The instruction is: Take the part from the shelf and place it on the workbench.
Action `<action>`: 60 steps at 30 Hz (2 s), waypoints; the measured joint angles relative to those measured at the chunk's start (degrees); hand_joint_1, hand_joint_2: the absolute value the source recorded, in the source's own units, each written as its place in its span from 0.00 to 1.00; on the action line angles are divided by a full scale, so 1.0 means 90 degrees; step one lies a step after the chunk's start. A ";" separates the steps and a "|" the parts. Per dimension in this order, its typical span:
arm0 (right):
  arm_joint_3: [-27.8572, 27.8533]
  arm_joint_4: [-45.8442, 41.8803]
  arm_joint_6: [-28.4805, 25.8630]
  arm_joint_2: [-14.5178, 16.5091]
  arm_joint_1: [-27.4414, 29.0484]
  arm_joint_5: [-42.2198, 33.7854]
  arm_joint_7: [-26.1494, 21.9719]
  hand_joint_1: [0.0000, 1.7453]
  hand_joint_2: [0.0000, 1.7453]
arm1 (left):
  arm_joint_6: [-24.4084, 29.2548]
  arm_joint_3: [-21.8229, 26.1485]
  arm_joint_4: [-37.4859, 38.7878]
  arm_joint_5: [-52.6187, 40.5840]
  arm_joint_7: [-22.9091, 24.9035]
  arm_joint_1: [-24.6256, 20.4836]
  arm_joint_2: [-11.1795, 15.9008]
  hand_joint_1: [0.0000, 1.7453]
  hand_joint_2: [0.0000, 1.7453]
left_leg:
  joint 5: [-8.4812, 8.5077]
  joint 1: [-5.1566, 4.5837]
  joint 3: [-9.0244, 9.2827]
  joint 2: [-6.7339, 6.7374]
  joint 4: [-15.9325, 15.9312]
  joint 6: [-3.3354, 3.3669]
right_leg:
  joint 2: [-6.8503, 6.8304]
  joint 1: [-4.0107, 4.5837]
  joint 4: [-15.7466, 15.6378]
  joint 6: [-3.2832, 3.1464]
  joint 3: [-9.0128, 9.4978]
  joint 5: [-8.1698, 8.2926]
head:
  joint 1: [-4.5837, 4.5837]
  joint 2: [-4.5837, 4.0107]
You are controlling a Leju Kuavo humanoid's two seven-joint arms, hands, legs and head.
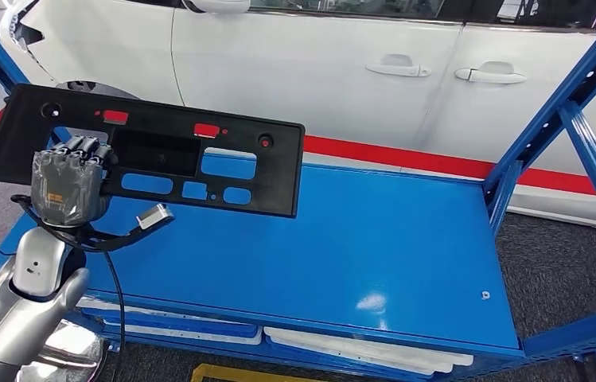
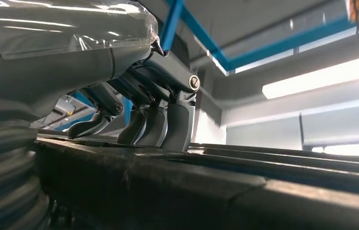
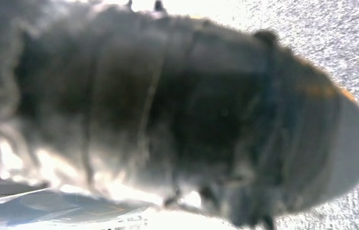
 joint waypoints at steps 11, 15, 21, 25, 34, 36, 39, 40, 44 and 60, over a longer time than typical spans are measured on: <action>0.0000 0.0000 -0.0009 0.0021 0.0019 0.0005 0.0058 0.00 0.00 | -0.0015 -0.0076 -0.0712 -0.0098 0.0047 0.0012 -0.0001 1.00 1.00 | 0.0149 0.0032 -0.0037 0.0075 -0.0113 0.0204 | -0.0008 -0.0051 0.1719 0.0136 -0.0643 -0.0970 | 0.0007 0.0000; 0.0000 0.0002 0.0067 -0.0016 0.0025 0.0083 0.0103 0.00 0.00 | -0.0160 -0.0181 -0.0986 -0.0246 0.0064 -0.0067 -0.0004 1.00 1.00 | 0.0154 0.0028 -0.0137 0.0069 0.0015 0.0122 | -0.0022 -0.0051 0.0300 0.0103 0.0175 -0.0327 | 0.0002 0.0001; -0.0008 0.0009 0.0501 -0.0226 -0.0001 0.0126 0.0441 0.00 0.00 | -0.0767 -0.0795 -0.1181 -0.0666 0.0201 -0.0844 -0.0400 1.00 1.00 | 0.0054 0.0045 -0.0276 0.0013 0.0170 -0.0123 | -0.0044 -0.0043 0.0038 -0.0137 0.0099 -0.0067 | -0.0016 0.0000; -0.0010 0.0011 0.0678 -0.0390 -0.0060 0.0285 0.0672 0.00 0.00 | -0.1163 -0.1416 -0.1036 -0.0701 0.0419 -0.1586 -0.0772 1.00 1.00 | -0.0962 0.0070 -0.0692 -0.0009 0.1593 -0.0164 | -0.0062 -0.0026 0.0040 -0.0228 -0.0237 0.0193 | -0.0043 0.0000; 0.0030 0.0012 0.0329 -0.0222 0.0232 0.0929 -0.0344 0.00 0.00 | -0.0522 -0.0783 -0.1952 0.0168 0.0514 -0.0357 0.0332 1.00 1.00 | -0.0584 -0.0006 0.0991 0.0035 -0.0330 -0.0011 | 0.0131 -0.0034 0.0025 -0.0020 -0.0539 0.0651 | -0.0055 0.0001; 0.0052 0.0016 0.0303 -0.0079 0.0347 0.1030 -0.0474 0.00 0.00 | -0.0130 -0.0004 -0.2285 0.0393 0.0132 0.0408 0.0609 1.00 1.00 | -0.0440 0.0012 0.0924 0.0048 -0.0410 0.0077 | 0.0114 -0.0035 0.0111 0.0043 -0.0598 0.0489 | -0.0062 0.0001; 0.0053 0.0015 0.0484 0.0035 0.0384 0.1014 -0.0513 0.00 0.00 | -0.0050 0.0740 -0.2618 0.0400 -0.0252 0.0967 0.0717 1.00 1.00 | -0.0203 0.0037 0.0664 0.0023 -0.0431 0.0173 | 0.0025 -0.0056 0.1049 0.0073 -0.0845 -0.0450 | -0.0038 0.0000; 0.0046 0.0015 0.0580 0.0048 0.0375 0.0993 -0.0530 0.00 0.00 | -0.0083 0.0868 -0.2692 0.0345 -0.0291 0.1080 0.0737 1.00 1.00 | -0.0142 0.0032 0.0571 0.0018 -0.0406 0.0172 | 0.0018 -0.0060 0.1431 0.0087 -0.0897 -0.0659 | -0.0037 0.0000; -0.0018 0.0015 0.0828 0.0069 0.0350 0.0963 -0.0688 0.00 0.00 | -0.0134 0.1148 -0.2849 0.0138 -0.0247 0.1248 0.0768 1.00 1.00 | 0.0057 0.0020 0.0152 0.0010 -0.0203 0.0119 | 0.0016 -0.0041 0.1261 0.0055 -0.0242 -0.0313 | -0.0037 0.0000; -0.0068 0.0019 0.0991 0.0124 0.0341 0.1166 -0.1036 0.00 0.00 | -0.0097 0.1413 -0.3042 0.0206 -0.0149 0.1347 0.0946 1.00 1.00 | -0.0521 0.0090 0.0412 0.0144 0.0774 -0.0332 | -0.0337 0.0017 0.0044 -0.0237 -0.0349 0.0310 | -0.0066 0.0001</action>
